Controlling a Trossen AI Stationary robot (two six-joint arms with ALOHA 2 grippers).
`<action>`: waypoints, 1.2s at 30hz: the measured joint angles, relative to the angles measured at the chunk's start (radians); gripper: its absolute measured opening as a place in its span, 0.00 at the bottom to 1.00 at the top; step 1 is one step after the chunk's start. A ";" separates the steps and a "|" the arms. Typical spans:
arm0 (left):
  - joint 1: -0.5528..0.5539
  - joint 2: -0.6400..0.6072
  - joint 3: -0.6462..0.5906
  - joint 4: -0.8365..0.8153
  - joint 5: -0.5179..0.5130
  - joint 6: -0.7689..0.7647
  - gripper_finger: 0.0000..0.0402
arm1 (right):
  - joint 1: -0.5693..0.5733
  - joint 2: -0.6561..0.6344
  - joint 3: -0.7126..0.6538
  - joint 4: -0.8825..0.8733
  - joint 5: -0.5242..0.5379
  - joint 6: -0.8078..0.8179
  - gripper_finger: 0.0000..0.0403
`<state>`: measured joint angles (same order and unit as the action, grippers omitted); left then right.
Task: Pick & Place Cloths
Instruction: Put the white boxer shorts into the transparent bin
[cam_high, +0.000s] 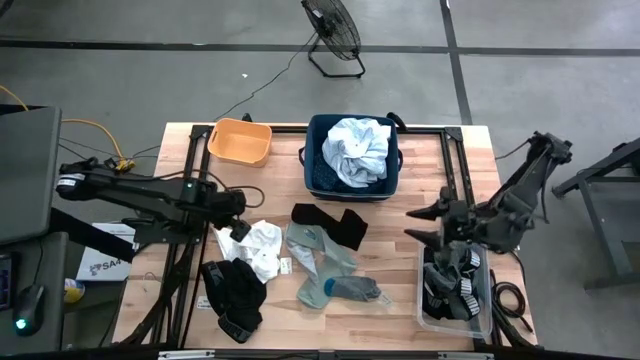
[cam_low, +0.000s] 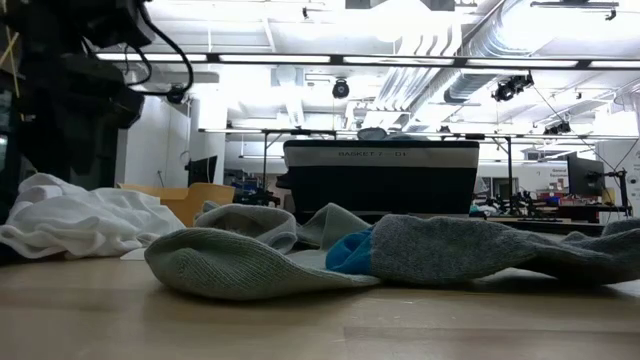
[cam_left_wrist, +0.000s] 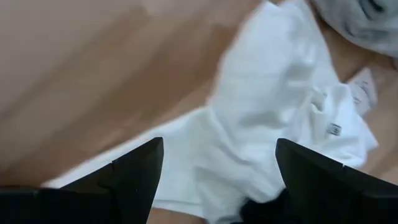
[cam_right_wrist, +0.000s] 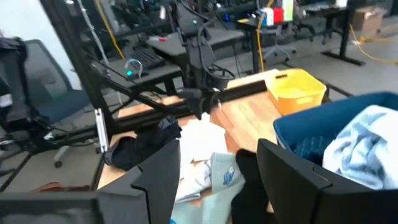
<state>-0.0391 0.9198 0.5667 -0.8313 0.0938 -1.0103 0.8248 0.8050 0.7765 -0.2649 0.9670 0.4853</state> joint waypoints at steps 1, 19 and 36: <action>0.000 0.013 0.000 0.019 0.020 0.000 0.76 | -0.007 0.020 0.000 0.000 0.000 0.022 0.51; -0.065 0.226 0.002 0.173 0.138 -0.042 0.76 | -0.106 0.345 0.000 0.151 -0.002 0.095 0.51; -0.106 0.365 0.003 0.232 0.125 -0.006 0.40 | -0.147 0.425 0.000 0.265 0.000 0.097 0.51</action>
<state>-0.1448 1.2848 0.5698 -0.5989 0.2192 -1.0167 0.6777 1.2301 0.7765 -0.0001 0.9672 0.5823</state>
